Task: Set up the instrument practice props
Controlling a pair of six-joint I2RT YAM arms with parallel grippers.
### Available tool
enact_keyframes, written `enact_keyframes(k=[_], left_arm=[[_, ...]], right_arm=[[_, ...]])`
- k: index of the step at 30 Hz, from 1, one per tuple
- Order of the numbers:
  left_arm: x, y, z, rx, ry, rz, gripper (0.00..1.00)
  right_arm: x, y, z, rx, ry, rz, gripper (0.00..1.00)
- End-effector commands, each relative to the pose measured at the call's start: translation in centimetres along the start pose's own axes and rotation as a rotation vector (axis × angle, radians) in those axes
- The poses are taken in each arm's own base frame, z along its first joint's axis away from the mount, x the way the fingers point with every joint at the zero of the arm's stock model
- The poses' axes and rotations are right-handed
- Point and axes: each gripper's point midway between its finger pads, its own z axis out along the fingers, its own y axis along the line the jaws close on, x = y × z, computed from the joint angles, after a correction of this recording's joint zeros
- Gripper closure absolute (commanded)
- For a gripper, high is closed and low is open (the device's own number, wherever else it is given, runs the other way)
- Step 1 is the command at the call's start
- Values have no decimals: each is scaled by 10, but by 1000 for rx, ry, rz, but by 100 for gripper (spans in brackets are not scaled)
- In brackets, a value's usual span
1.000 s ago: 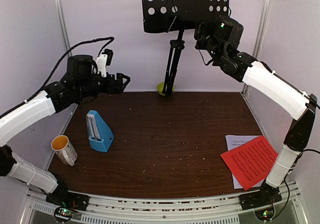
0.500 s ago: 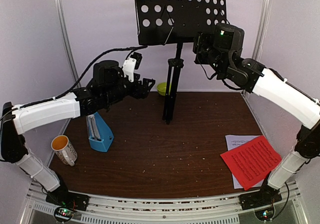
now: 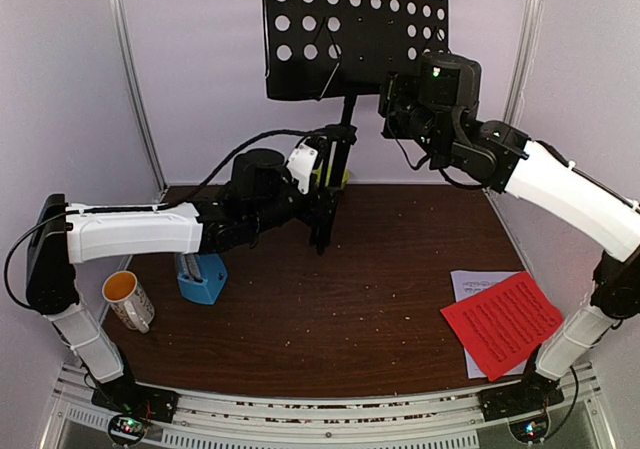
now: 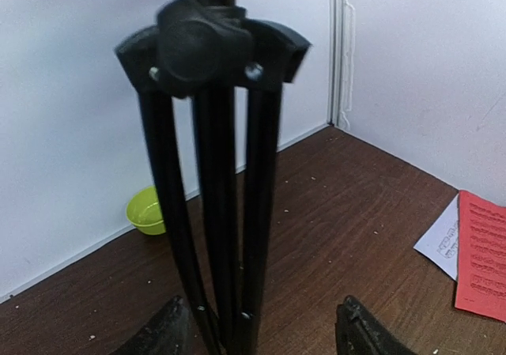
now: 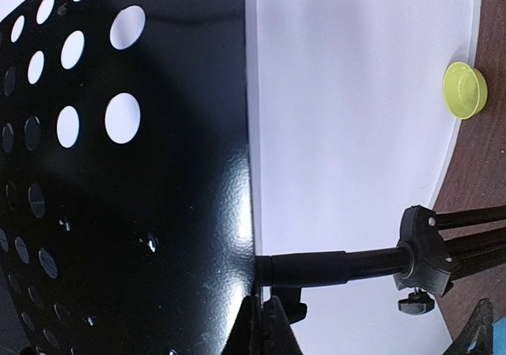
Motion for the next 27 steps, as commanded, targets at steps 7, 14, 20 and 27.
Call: enact_keyframes(k=[7, 14, 20, 27], left_arm=[[-26, 32, -5, -173, -122, 20, 39], [-26, 30, 6, -179, -116, 50, 40], [-16, 26, 11, -162, -116, 37, 41], [-4, 33, 29, -223, -58, 45, 42]], right_arm=[[-19, 125, -56, -287, 61, 316, 100], [-25, 119, -64, -273, 47, 328, 100], [-25, 116, -66, -258, 49, 317, 100], [-22, 114, -69, -248, 60, 323, 100]])
